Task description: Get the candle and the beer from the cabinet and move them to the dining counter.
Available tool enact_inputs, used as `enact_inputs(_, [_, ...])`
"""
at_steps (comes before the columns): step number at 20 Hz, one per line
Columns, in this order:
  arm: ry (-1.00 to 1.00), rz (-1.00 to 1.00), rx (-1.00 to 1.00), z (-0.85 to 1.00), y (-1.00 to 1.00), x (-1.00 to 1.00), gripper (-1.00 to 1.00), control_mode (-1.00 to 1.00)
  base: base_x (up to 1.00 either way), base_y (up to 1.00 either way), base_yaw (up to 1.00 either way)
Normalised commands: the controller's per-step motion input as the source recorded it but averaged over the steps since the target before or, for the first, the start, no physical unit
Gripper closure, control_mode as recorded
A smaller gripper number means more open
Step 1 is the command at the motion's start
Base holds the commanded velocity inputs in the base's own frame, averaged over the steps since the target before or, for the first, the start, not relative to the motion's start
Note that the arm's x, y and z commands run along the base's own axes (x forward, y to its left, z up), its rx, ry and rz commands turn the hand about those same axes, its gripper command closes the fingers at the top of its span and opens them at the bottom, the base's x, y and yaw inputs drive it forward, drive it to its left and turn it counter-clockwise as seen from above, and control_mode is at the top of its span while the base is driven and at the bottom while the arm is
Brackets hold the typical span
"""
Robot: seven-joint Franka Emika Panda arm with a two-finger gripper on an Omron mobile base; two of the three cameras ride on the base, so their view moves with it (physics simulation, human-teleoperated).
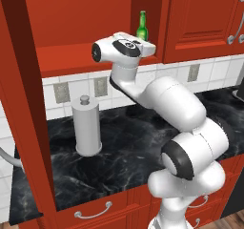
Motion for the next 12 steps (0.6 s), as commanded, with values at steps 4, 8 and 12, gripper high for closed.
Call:
enact_inputs(4, [0.00,0.08,0.00,0.04,0.00,-0.83,1.00,-1.00,0.00,0.00,0.00])
enact_inputs(8, [0.00,0.12,0.00,0.00,-0.01,-0.98,1.00,-1.00,0.00,0.00,0.00])
enact_inputs(12, [-0.04,0.17,0.00,0.00,-0.22,-0.98,1.00,-1.00,0.00,0.00,0.00])
